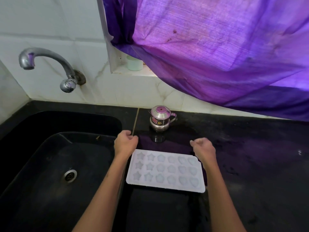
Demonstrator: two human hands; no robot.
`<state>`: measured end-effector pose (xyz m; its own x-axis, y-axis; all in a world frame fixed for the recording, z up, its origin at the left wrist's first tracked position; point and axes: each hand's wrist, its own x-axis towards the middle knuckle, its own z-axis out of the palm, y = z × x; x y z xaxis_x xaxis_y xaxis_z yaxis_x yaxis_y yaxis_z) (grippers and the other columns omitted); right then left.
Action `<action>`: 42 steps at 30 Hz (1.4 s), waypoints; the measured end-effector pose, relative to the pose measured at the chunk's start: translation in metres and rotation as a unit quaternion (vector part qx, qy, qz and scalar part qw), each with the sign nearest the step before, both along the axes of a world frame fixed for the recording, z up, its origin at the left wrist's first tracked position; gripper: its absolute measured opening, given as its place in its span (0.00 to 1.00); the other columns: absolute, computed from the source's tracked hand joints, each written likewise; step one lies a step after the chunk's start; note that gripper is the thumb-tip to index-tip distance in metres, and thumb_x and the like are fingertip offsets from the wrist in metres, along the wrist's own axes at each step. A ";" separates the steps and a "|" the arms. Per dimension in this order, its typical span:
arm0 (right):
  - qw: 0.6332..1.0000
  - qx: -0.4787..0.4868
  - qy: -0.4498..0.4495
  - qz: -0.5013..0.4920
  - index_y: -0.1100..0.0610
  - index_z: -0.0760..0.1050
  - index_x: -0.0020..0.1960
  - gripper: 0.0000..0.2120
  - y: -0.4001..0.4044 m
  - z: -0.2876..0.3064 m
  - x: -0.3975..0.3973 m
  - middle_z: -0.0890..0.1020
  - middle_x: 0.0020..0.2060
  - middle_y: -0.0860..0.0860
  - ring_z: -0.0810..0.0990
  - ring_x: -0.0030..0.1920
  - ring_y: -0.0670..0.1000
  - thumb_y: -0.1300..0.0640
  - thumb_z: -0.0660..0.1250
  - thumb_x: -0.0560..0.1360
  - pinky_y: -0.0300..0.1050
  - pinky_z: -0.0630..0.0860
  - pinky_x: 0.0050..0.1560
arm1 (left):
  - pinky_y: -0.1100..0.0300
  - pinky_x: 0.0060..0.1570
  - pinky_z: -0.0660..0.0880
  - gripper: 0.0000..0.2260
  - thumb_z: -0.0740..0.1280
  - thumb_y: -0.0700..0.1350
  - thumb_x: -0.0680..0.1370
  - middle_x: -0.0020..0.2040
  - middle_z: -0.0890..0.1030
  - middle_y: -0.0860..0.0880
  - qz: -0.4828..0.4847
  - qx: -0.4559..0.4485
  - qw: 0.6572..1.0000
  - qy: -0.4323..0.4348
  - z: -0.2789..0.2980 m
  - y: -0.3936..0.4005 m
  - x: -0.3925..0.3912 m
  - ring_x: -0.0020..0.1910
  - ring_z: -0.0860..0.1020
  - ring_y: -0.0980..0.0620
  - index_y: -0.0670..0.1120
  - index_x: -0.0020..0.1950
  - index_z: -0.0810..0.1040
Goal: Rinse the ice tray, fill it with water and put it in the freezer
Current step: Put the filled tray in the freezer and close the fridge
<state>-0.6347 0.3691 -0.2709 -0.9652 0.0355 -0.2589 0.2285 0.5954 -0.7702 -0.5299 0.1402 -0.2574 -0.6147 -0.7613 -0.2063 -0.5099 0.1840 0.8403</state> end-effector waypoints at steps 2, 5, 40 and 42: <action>0.998 0.053 -0.015 0.007 0.54 0.72 0.40 0.10 0.015 -0.008 0.018 0.79 0.41 0.52 0.77 0.44 0.56 0.48 0.66 0.74 0.47 0.72 0.44 | 0.54 0.57 0.73 0.17 0.68 0.44 0.74 0.54 0.81 0.47 0.000 -0.015 0.999 -0.041 -0.005 0.009 0.023 0.56 0.77 0.47 0.43 0.62 0.75; 0.995 0.086 -0.035 -0.022 0.51 0.70 0.47 0.06 0.034 -0.011 0.043 0.75 0.44 0.52 0.73 0.45 0.56 0.49 0.64 0.75 0.45 0.68 0.42 | 0.56 0.51 0.71 0.15 0.67 0.45 0.75 0.53 0.80 0.48 -0.001 -0.030 0.997 -0.077 -0.015 0.025 0.047 0.53 0.77 0.47 0.45 0.60 0.76; 0.926 -0.098 -0.036 0.362 0.57 0.79 0.51 0.06 -0.110 0.045 0.224 0.83 0.45 0.50 0.80 0.47 0.49 0.56 0.68 0.76 0.45 0.75 0.45 | 0.55 0.42 0.80 0.04 0.66 0.36 0.76 0.41 0.83 0.45 0.302 0.099 0.938 0.141 0.055 0.008 0.380 0.40 0.82 0.50 0.44 0.45 0.79; 0.910 -0.107 -0.035 0.400 0.56 0.78 0.50 0.05 -0.124 0.051 0.248 0.83 0.45 0.50 0.80 0.47 0.48 0.56 0.68 0.76 0.44 0.74 0.43 | 0.53 0.44 0.80 0.06 0.66 0.36 0.76 0.41 0.83 0.45 0.338 0.088 0.926 0.144 0.060 0.014 0.412 0.41 0.82 0.49 0.46 0.44 0.78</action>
<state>-0.3869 0.2450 -0.2199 -0.6414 -0.7294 -0.2380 -0.1593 0.4301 -0.8886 -0.1180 0.1541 -0.1976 -0.0587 -0.9623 -0.2657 -0.2084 -0.2485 0.9459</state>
